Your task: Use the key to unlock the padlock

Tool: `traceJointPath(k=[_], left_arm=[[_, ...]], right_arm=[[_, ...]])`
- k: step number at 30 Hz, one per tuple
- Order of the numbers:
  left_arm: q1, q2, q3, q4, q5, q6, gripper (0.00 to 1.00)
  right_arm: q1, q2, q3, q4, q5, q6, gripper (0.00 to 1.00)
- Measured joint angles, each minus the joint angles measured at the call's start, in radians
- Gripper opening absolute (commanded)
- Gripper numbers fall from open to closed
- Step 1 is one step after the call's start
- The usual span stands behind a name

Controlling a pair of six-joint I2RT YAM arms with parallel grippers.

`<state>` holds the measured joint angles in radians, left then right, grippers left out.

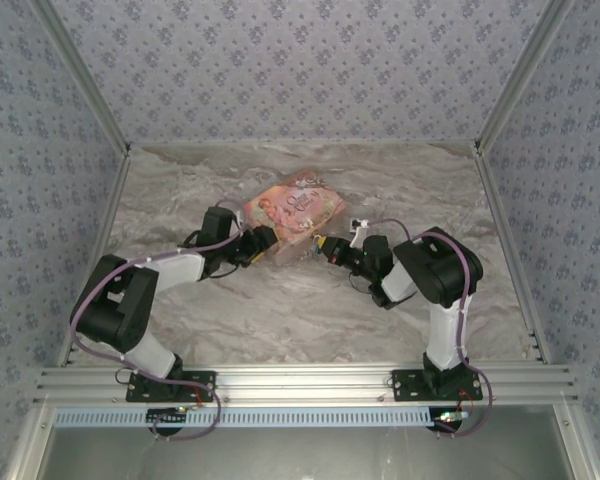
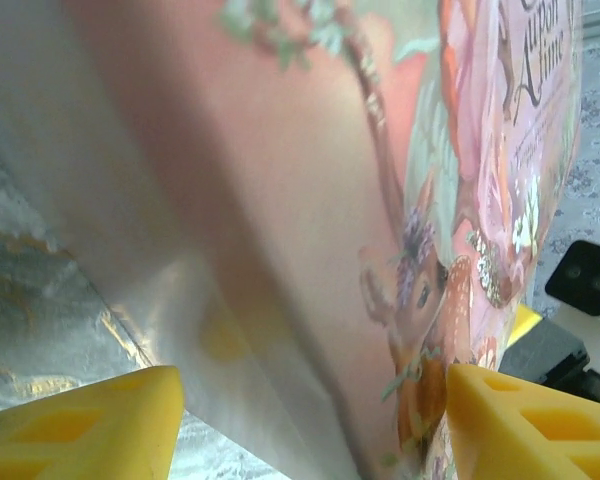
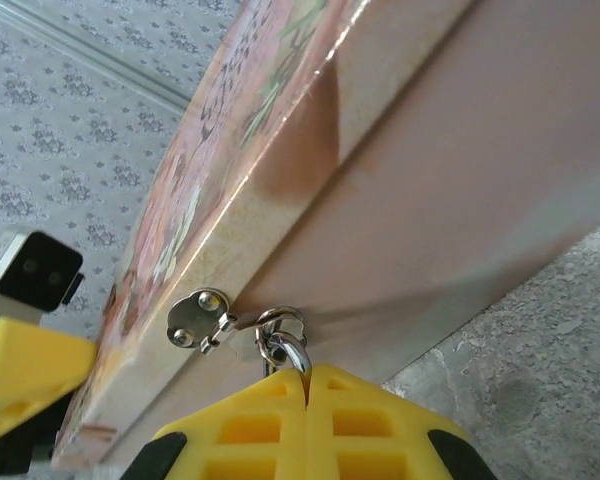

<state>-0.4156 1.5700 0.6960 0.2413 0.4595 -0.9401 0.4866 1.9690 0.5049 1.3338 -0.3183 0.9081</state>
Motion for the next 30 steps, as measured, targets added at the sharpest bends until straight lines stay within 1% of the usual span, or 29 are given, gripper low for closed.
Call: traceJointPath(k=[6, 25, 30], left_arm=[[-0.031, -0.041, -0.04, -0.003, -0.015, -0.014, 0.68], [-0.051, -0.078, -0.089, 0.026, -0.033, -0.056, 0.68], [-0.051, -0.095, -0.103, 0.024, -0.034, -0.056, 0.69]], right_arm=[[-0.001, 0.0, 0.008, -0.004, 0.009, 0.036, 0.01], [-0.004, 0.019, 0.082, -0.048, 0.046, 0.096, 0.0], [-0.031, 0.029, 0.121, -0.043, 0.096, 0.101, 0.0]])
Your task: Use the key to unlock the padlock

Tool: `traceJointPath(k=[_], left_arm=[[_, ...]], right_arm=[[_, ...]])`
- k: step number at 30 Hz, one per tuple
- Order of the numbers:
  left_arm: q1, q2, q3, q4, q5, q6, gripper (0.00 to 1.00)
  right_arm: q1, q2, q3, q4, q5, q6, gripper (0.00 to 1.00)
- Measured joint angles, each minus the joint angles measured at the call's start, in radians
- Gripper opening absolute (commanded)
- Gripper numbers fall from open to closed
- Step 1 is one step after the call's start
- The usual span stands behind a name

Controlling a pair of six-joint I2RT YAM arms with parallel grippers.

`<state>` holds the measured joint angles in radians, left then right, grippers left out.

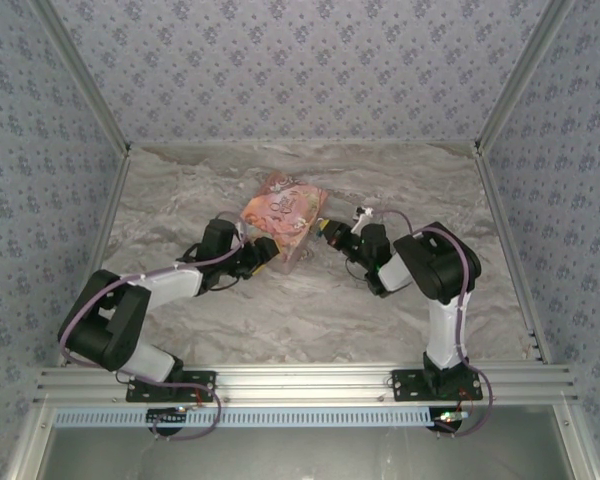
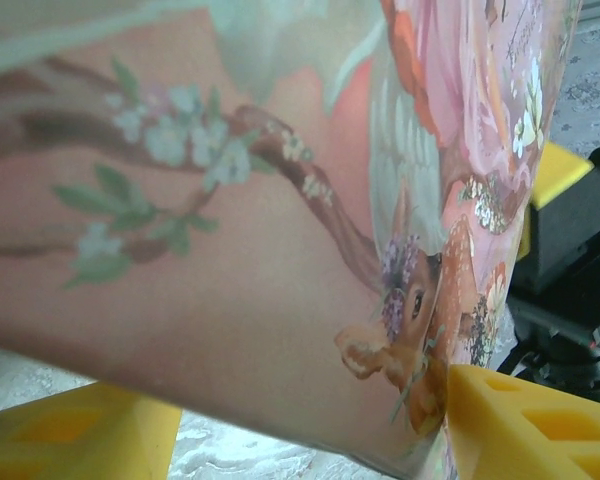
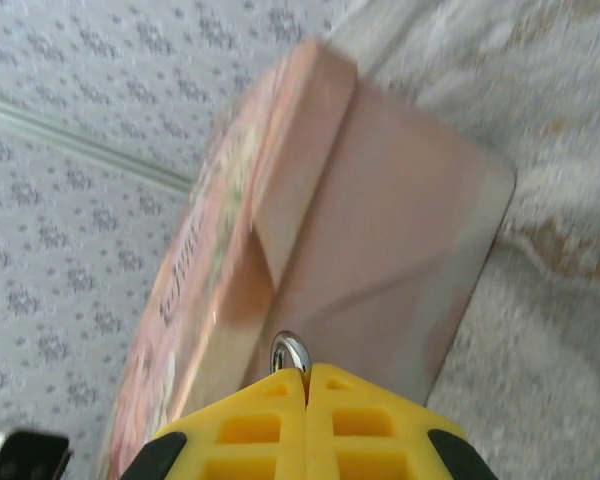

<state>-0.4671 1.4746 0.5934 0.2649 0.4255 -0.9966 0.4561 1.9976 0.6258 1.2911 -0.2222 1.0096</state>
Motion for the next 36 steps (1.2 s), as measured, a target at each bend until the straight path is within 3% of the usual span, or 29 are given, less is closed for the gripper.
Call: traceJointPath(k=[10, 17, 25, 30, 32, 36], left_arm=[[0.019, -0.019, -0.004, -0.028, -0.003, 0.004, 0.69], [0.093, -0.04, -0.004, -0.071, 0.003, 0.029, 0.7], [0.215, -0.04, 0.015, -0.113, 0.022, 0.089, 0.72], [0.25, -0.009, 0.097, -0.193, -0.031, 0.167, 0.73], [0.259, 0.009, 0.129, -0.204, -0.047, 0.198, 0.83], [0.269, 0.009, 0.159, -0.203, -0.084, 0.252, 0.87]], right_arm=[[-0.021, -0.021, -0.02, -0.008, 0.027, -0.015, 0.0], [-0.027, -0.226, -0.112, -0.123, 0.028, -0.107, 0.0], [-0.016, -0.608, -0.13, -0.483, 0.022, -0.286, 0.01], [0.014, -0.758, -0.101, -0.772, 0.005, -0.379, 0.01], [0.032, -0.793, -0.077, -0.881, 0.006, -0.403, 0.01], [0.078, -0.849, -0.029, -1.094, 0.007, -0.436, 0.0]])
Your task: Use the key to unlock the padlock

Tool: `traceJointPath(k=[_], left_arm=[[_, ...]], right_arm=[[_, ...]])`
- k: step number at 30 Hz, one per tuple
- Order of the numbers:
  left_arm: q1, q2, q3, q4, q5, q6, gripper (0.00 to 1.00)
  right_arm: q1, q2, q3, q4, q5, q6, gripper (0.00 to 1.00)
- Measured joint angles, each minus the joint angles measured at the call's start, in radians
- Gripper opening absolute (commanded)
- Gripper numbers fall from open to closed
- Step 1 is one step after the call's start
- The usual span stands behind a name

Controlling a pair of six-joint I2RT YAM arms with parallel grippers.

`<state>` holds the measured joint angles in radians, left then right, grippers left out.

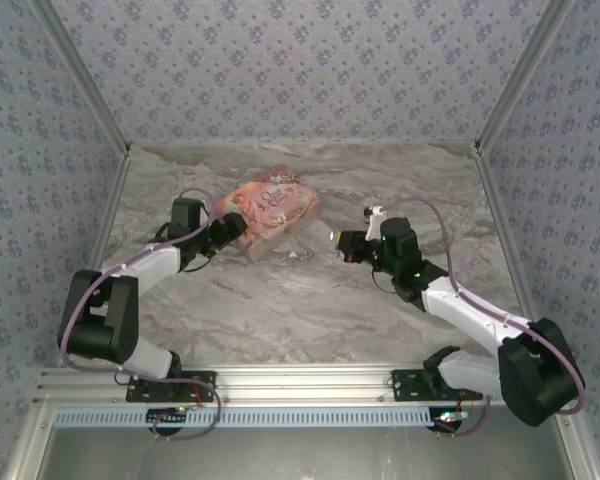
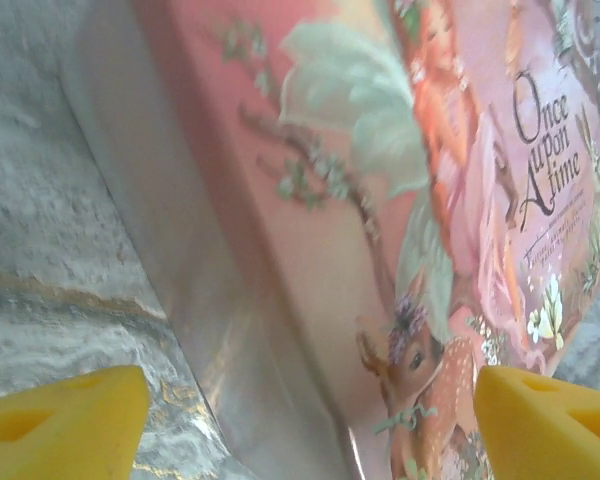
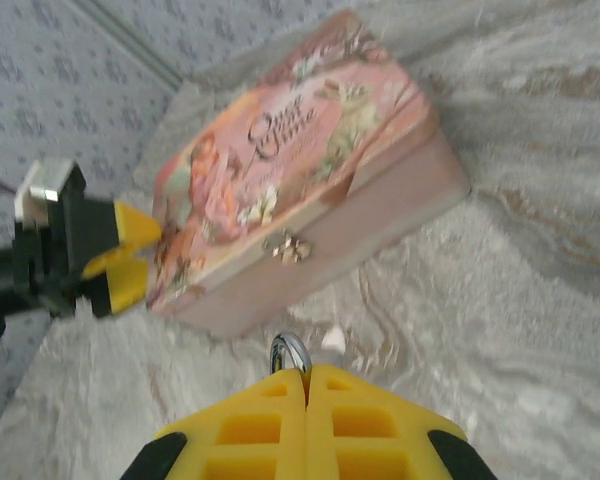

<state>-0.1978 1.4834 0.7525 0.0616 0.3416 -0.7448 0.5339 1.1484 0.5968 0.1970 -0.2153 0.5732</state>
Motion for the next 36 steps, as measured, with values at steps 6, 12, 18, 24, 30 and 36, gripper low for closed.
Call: traceJointPath(k=[6, 12, 18, 24, 30, 36], left_arm=[[0.0, -0.206, -0.076, 0.05, -0.105, 0.074, 0.91], [0.0, -0.558, -0.13, 0.053, -0.229, 0.17, 0.96], [0.0, -0.715, -0.174, 0.041, -0.27, 0.207, 0.98], [0.0, -0.732, -0.187, 0.003, -0.288, 0.219, 0.99], [0.0, -0.732, -0.187, -0.011, -0.286, 0.238, 0.99], [0.0, -0.734, -0.185, -0.032, -0.287, 0.261, 0.99]], right_arm=[[0.085, -0.016, 0.064, -0.304, 0.041, -0.029, 0.0], [0.164, -0.01, 0.082, -0.513, 0.082, -0.031, 0.01], [0.19, 0.082, 0.08, -0.587, 0.107, -0.012, 0.01], [0.213, 0.156, 0.072, -0.588, 0.126, 0.011, 0.01], [0.218, 0.207, 0.065, -0.572, 0.158, 0.026, 0.09], [0.227, 0.192, 0.034, -0.537, 0.192, 0.06, 0.43]])
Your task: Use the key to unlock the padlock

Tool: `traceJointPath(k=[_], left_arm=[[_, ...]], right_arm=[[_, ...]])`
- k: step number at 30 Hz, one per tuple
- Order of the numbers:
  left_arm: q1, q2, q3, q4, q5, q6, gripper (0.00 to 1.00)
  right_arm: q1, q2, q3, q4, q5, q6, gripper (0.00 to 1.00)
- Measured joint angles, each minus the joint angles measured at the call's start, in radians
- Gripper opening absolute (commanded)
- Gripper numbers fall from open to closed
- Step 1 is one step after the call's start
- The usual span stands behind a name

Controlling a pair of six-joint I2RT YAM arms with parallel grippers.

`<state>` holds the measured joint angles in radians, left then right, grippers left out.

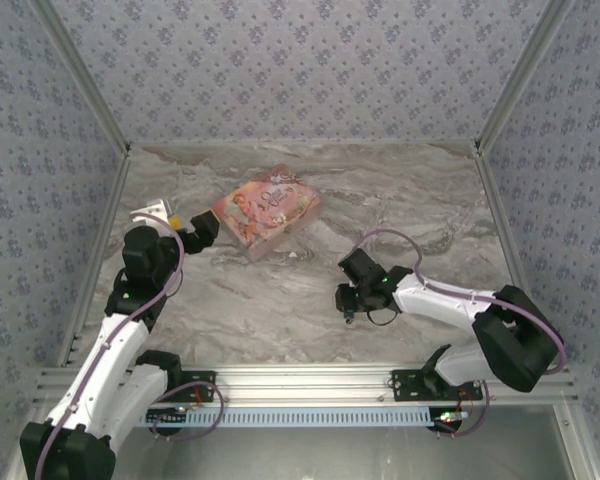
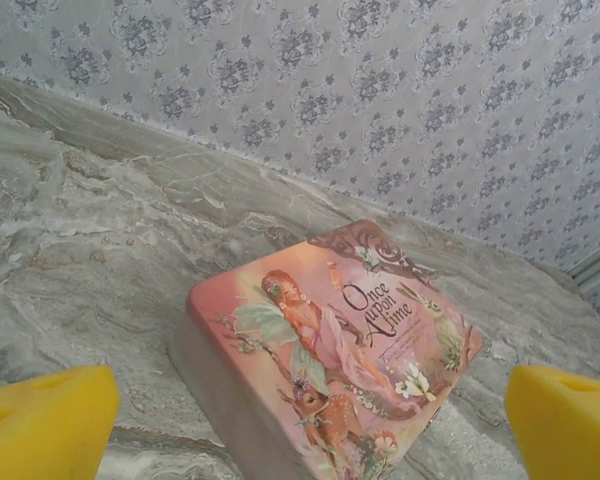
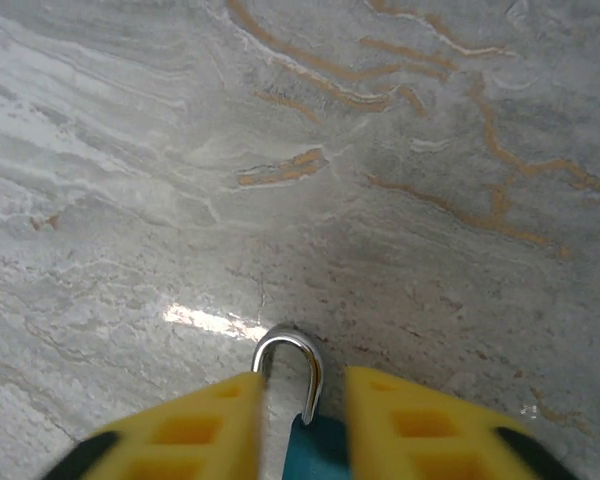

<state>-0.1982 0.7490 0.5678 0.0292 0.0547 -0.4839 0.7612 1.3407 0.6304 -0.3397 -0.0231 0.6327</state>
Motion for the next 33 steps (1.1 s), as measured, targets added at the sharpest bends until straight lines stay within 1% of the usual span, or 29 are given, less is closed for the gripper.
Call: traceJointPath(k=[4, 8, 10, 14, 15, 17, 20, 24, 27, 30, 33], left_arm=[[0.0, -0.003, 0.005, -0.013, -0.005, 0.009, 0.99], [0.0, -0.015, 0.007, -0.026, -0.037, 0.018, 0.99], [0.0, -0.024, 0.007, -0.034, -0.069, 0.029, 0.99], [0.002, -0.031, 0.007, -0.037, -0.131, 0.076, 0.99], [0.002, -0.031, 0.007, -0.035, -0.148, 0.098, 1.0], [0.002, -0.032, -0.001, -0.026, -0.188, 0.142, 0.99], [0.006, -0.039, -0.044, 0.004, -0.264, 0.208, 0.99], [0.041, -0.02, -0.111, 0.012, -0.367, 0.253, 0.99], [0.076, 0.035, -0.113, -0.009, -0.404, 0.256, 0.99], [0.095, 0.112, -0.12, 0.003, -0.43, 0.252, 0.99], [0.096, 0.177, -0.149, 0.039, -0.438, 0.252, 0.99]], right_arm=[[0.003, -0.116, -0.002, -0.005, 0.064, 0.003, 0.58], [-0.017, -0.25, 0.013, -0.046, 0.133, -0.029, 0.76], [-0.059, -0.329, 0.017, -0.066, 0.179, -0.053, 0.84], [-0.172, -0.458, 0.017, -0.095, 0.253, -0.111, 0.98], [-0.209, -0.486, 0.017, -0.099, 0.267, -0.129, 1.0], [-0.289, -0.539, 0.016, -0.098, 0.293, -0.183, 1.0], [-0.389, -0.595, -0.003, -0.053, 0.327, -0.257, 1.0], [-0.514, -0.61, -0.106, 0.107, 0.327, -0.379, 1.0], [-0.593, -0.553, -0.205, 0.249, 0.295, -0.442, 1.0], [-0.683, -0.425, -0.28, 0.398, 0.238, -0.488, 1.0], [-0.73, -0.317, -0.336, 0.557, 0.182, -0.511, 1.0]])
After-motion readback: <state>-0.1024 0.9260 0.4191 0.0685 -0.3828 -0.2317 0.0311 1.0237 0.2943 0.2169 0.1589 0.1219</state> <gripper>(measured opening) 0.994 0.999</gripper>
